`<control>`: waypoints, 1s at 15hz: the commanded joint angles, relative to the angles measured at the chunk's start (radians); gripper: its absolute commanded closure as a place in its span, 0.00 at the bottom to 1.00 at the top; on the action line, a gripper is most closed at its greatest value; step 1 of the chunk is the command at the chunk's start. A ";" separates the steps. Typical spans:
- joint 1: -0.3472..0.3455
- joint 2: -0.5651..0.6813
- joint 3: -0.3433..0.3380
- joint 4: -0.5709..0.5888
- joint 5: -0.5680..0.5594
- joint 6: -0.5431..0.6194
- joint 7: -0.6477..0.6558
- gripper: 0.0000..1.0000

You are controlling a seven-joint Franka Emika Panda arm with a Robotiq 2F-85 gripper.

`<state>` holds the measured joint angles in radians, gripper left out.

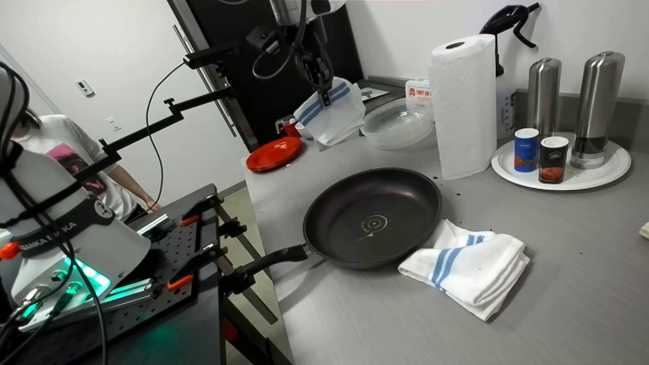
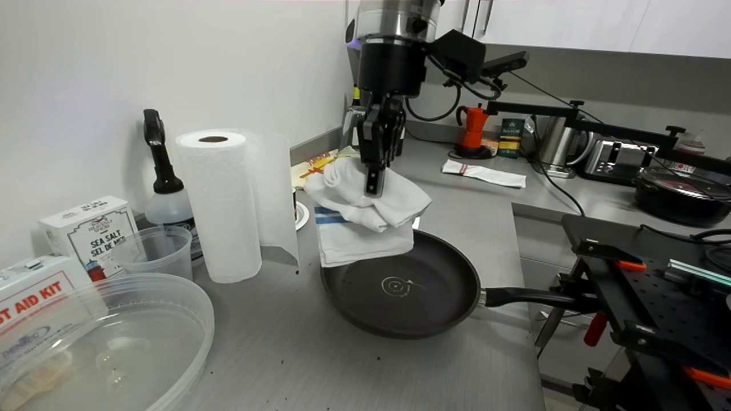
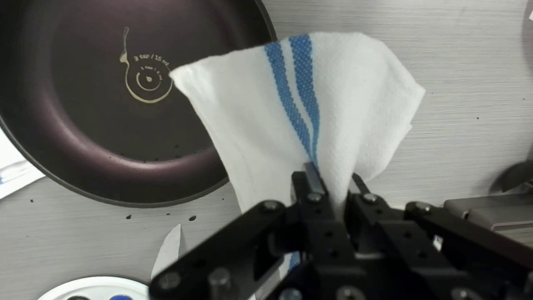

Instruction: Pick the cloth and wipe the pan

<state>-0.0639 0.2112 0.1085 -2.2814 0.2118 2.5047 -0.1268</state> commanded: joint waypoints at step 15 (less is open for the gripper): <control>0.003 0.090 -0.063 0.041 -0.004 -0.016 -0.001 0.97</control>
<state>-0.0633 0.2664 0.0526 -2.2628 0.2059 2.4823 -0.1269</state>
